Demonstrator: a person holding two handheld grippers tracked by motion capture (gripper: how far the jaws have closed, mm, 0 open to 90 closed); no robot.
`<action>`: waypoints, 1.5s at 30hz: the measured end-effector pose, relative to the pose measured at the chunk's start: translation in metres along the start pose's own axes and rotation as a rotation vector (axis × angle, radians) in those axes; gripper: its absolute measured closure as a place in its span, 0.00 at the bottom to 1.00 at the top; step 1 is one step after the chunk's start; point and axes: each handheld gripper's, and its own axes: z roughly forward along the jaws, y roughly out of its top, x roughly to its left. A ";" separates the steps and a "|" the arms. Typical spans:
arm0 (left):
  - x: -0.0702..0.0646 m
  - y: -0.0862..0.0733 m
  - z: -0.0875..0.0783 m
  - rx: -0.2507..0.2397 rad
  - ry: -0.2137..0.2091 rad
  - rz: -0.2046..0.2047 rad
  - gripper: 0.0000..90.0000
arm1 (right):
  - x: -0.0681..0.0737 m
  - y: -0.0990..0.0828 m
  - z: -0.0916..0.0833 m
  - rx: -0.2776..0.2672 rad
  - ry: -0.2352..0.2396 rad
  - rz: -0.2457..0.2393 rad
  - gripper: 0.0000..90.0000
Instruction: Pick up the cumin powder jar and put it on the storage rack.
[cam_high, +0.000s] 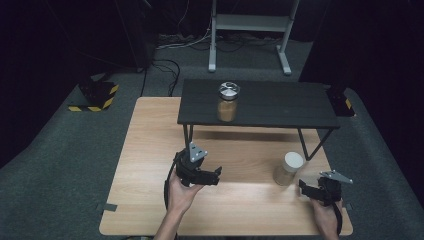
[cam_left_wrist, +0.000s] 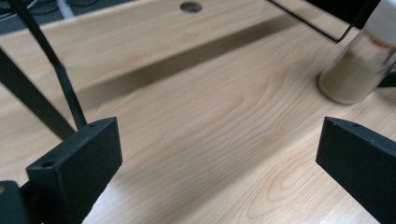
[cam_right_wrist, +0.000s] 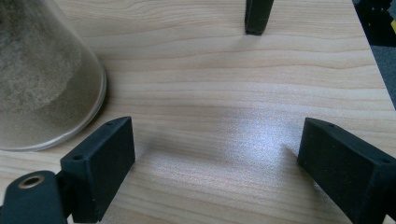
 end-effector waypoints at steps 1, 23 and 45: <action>0.000 -0.005 0.002 0.001 0.009 -0.010 0.00 | 0.000 0.000 0.000 0.000 0.000 0.000 0.12; 0.004 -0.063 0.037 0.083 0.074 -0.047 0.00 | 0.000 0.000 0.000 -0.001 0.001 0.000 0.12; -0.005 -0.093 0.059 0.052 0.126 -0.019 0.00 | 0.002 0.001 0.000 0.003 -0.005 -0.004 0.12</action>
